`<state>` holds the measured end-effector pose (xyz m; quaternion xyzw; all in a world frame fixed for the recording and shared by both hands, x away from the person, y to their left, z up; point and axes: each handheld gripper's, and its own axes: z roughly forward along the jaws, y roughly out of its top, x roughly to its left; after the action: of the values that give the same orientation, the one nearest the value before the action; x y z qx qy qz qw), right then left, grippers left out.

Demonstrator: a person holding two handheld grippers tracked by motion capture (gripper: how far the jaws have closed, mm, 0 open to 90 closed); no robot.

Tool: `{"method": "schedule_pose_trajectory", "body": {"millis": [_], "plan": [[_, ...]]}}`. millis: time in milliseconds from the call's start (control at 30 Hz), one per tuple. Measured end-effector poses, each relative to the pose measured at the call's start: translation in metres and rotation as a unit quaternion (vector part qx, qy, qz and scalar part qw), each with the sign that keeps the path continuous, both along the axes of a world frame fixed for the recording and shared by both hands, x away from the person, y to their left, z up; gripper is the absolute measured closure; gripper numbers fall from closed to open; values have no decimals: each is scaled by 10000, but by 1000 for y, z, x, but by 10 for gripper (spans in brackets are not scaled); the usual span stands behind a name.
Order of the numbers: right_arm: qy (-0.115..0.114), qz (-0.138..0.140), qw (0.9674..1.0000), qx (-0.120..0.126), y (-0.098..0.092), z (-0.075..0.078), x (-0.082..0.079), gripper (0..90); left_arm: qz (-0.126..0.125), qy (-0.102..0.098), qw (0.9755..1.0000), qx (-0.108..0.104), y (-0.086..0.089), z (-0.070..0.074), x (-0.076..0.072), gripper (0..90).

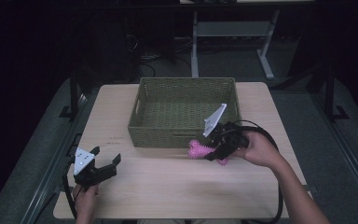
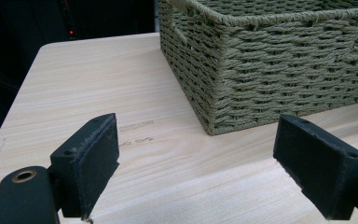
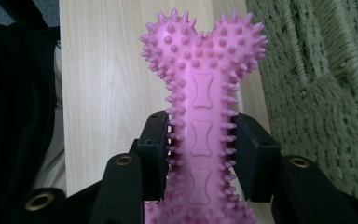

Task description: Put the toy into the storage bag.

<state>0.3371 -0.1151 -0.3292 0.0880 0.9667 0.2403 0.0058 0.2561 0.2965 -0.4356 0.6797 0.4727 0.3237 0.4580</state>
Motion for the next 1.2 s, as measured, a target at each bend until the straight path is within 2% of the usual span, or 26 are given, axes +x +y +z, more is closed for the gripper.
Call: {"method": "schedule_pose_trajectory", "body": {"millis": [1200], "plan": [[-60,18,9999,82,1,34,20,581,-8,19,10000,-16,1,0,1,136]]}}
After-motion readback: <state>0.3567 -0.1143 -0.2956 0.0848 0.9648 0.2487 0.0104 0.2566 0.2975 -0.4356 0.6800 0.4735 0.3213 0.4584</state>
